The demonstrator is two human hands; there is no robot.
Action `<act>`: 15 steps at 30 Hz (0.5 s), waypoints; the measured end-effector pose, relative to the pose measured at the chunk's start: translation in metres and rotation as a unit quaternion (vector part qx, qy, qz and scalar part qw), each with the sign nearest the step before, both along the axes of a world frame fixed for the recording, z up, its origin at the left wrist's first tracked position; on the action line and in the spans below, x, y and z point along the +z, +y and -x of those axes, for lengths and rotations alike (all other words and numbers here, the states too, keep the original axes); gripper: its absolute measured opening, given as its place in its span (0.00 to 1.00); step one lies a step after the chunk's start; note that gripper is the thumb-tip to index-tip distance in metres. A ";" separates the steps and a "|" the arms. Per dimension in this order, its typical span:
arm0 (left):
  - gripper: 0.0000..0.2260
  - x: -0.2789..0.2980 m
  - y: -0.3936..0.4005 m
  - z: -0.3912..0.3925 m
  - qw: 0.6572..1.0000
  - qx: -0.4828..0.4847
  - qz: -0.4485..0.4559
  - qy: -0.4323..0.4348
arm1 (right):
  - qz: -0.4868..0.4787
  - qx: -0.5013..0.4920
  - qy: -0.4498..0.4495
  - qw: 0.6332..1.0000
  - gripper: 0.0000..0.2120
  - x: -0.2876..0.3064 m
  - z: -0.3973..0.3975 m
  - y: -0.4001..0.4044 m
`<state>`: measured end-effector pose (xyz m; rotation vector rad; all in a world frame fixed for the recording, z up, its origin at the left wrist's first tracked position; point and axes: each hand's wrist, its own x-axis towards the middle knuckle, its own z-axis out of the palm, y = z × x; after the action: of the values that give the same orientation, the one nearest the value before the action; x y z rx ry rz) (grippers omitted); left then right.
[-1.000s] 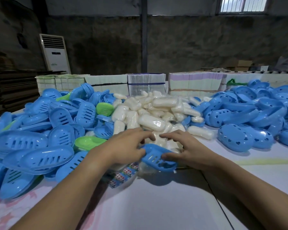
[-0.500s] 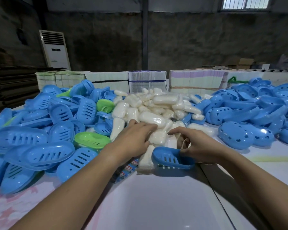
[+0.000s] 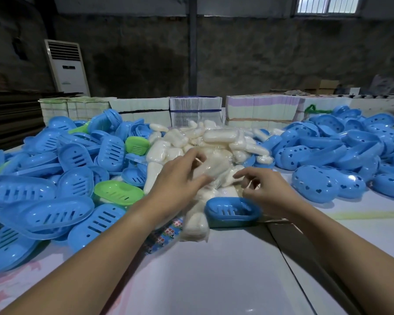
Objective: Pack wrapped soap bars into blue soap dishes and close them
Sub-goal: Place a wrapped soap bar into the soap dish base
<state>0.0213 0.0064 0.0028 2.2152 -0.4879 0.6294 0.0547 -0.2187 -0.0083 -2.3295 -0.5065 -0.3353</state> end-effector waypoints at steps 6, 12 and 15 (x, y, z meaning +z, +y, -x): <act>0.12 -0.011 -0.033 0.003 0.990 -0.060 -0.043 0.124 | -0.274 0.001 0.062 0.960 0.13 0.018 0.005 -0.004; 0.23 -0.027 -0.031 -0.006 0.970 -0.015 -0.225 0.091 | 0.011 0.041 0.084 0.996 0.06 0.012 0.002 -0.014; 0.42 -0.027 -0.024 -0.003 0.940 -0.022 -0.311 0.135 | 0.043 0.028 0.089 0.995 0.04 0.015 0.000 -0.017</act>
<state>0.0241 -0.0178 -0.0245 2.8197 -0.6536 0.1368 0.0547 -0.2360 0.0066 -2.3945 -0.5061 -0.0783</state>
